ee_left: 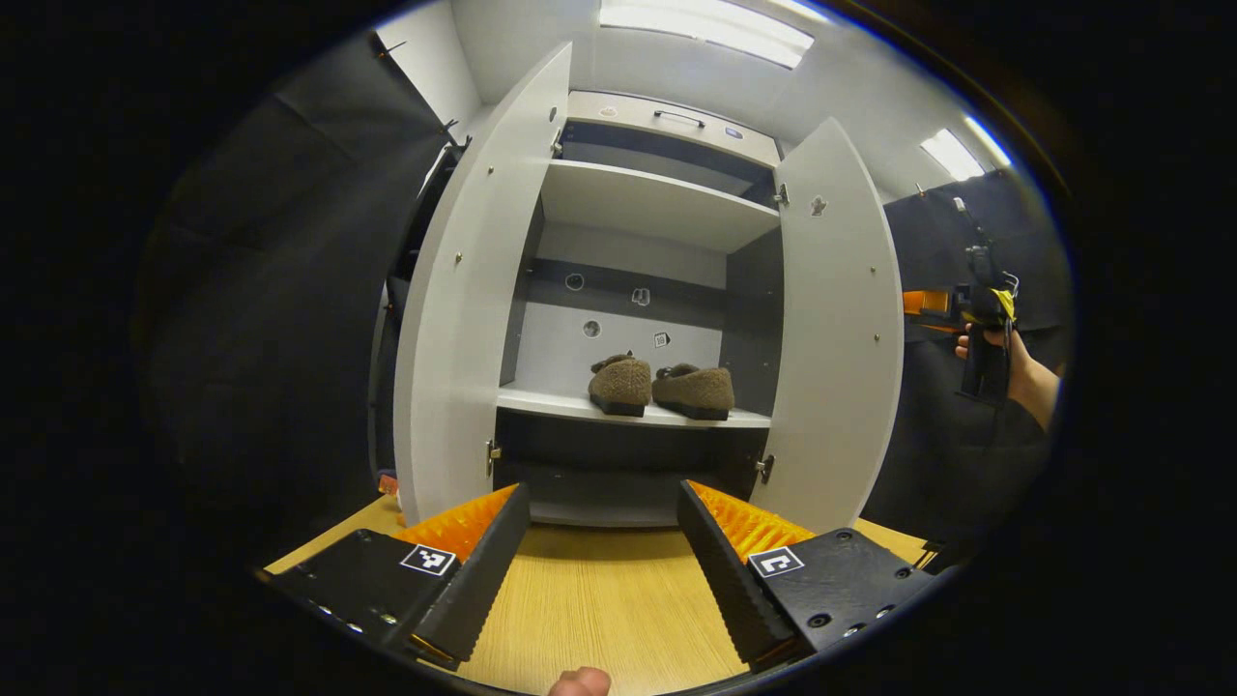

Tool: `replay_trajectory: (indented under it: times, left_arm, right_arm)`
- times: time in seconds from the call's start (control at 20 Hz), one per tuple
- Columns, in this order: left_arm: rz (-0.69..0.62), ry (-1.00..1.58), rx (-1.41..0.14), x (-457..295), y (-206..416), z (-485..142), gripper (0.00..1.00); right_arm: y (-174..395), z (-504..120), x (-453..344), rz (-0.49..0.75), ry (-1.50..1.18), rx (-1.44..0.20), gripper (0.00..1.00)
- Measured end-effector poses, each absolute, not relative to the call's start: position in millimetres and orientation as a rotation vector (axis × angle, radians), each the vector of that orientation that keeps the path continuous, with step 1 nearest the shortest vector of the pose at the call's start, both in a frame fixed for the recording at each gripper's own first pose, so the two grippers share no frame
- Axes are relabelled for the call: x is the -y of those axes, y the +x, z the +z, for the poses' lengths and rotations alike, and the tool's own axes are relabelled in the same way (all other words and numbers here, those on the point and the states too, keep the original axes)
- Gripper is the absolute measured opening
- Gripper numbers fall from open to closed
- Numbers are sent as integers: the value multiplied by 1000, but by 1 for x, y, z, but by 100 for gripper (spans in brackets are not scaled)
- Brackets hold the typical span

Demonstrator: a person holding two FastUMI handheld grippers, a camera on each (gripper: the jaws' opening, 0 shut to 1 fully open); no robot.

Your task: Grab one shoe with the right hand and put it into the shoe cabinet, grab the other shoe with the left hand and put it into the shoe cabinet; then close the right door with the right hand and the left door with the left hand.

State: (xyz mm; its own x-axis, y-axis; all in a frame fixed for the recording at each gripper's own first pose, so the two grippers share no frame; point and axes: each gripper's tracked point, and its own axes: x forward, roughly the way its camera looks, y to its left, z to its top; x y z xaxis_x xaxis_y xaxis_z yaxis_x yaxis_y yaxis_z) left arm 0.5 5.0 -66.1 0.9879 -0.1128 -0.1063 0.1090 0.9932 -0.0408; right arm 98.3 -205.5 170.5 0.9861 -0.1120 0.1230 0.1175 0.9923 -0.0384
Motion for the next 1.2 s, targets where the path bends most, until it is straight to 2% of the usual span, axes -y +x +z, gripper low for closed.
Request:
replay_trajectory:
  times: [0.25,0.65,0.7,0.75,0.85,0.9,0.95,1.2]
  left_arm:
    - [-113,-28,-114,-11,-6,-66,94]
    - [-84,-60,-123,-25,-9,-65,94]
    - [-84,-63,-121,-26,-11,-63,94]
    - [-82,-63,-117,-27,-13,-62,94]
    - [-73,-59,-109,-30,-17,-61,94]
    - [-75,-65,-112,-29,-19,-61,94]
    - [-80,-74,-116,-29,-19,-63,94]
    - [-85,-68,-112,-26,-29,-60,94]
  right_arm:
    - [96,165,176,-80,-37,131,93]
    - [105,159,112,62,-22,171,93]
    - [109,157,105,82,4,170,88]
    - [113,155,97,100,17,160,93]
    - [122,152,82,128,28,152,93]
    - [127,148,72,146,27,140,87]
    - [131,145,64,153,22,126,94]
    - [122,150,53,104,-8,143,95]
